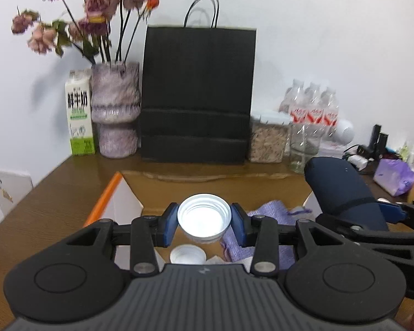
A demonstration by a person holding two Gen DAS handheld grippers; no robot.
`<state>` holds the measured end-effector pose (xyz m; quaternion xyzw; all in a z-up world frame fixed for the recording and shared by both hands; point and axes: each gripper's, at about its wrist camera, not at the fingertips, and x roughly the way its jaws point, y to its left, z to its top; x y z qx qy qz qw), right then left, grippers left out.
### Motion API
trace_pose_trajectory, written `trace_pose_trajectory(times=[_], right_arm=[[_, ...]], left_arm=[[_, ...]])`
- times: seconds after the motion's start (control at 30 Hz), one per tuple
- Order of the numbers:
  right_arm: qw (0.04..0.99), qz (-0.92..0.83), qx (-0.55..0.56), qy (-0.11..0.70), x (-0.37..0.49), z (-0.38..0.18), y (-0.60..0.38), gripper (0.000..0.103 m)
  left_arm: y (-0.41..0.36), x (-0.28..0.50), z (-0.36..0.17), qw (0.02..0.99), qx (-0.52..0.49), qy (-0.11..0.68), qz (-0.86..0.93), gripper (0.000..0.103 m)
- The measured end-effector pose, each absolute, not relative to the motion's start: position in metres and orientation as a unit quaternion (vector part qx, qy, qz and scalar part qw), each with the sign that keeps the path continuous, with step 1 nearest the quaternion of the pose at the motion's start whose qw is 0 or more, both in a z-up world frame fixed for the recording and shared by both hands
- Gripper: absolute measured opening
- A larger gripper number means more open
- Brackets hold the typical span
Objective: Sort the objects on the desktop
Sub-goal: 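Carry cap and navy case into the cardboard box and open both tools, then move both tools back toward the plush toy and white tissue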
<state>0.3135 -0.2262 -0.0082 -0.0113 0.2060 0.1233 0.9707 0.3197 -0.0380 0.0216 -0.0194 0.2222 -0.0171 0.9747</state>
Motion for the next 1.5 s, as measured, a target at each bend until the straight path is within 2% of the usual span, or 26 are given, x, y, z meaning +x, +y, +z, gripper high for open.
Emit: trace_pose_trajectory(times=[0.33, 0.37, 0.4, 0.47, 0.5, 0.53, 1.5], right_arm=[[0.962, 0.128, -0.022, 0.242, 0.322, -0.028, -0.221, 0.064], [0.961, 0.128, -0.023, 0.244, 0.322, -0.029, -0.221, 0.065], [0.961, 0.127, -0.025, 0.244, 0.320, -0.028, -0.220, 0.067], [0.964, 0.117, -0.039, 0.236, 0.315, -0.025, -0.217, 0.088], [0.967, 0.114, -0.045, 0.225, 0.311, -0.023, -0.216, 0.100], [0.969, 0.109, -0.048, 0.218, 0.308, -0.021, -0.215, 0.103], [0.975, 0.114, -0.032, 0.188, 0.286, 0.007, -0.223, 0.103]], left_arm=[[-0.042, 0.324, 0.009, 0.970, -0.006, 0.241, -0.028, 0.041], [-0.042, 0.323, 0.010, 0.971, -0.005, 0.238, -0.027, 0.046], [-0.043, 0.321, 0.012, 0.972, -0.005, 0.233, -0.027, 0.062], [-0.042, 0.315, 0.015, 0.978, -0.008, 0.209, -0.027, 0.083], [-0.042, 0.312, 0.018, 0.980, -0.009, 0.199, -0.024, 0.097], [-0.041, 0.309, 0.020, 0.981, -0.010, 0.192, -0.025, 0.103], [-0.044, 0.283, 0.044, 0.987, -0.009, 0.159, -0.003, 0.103]])
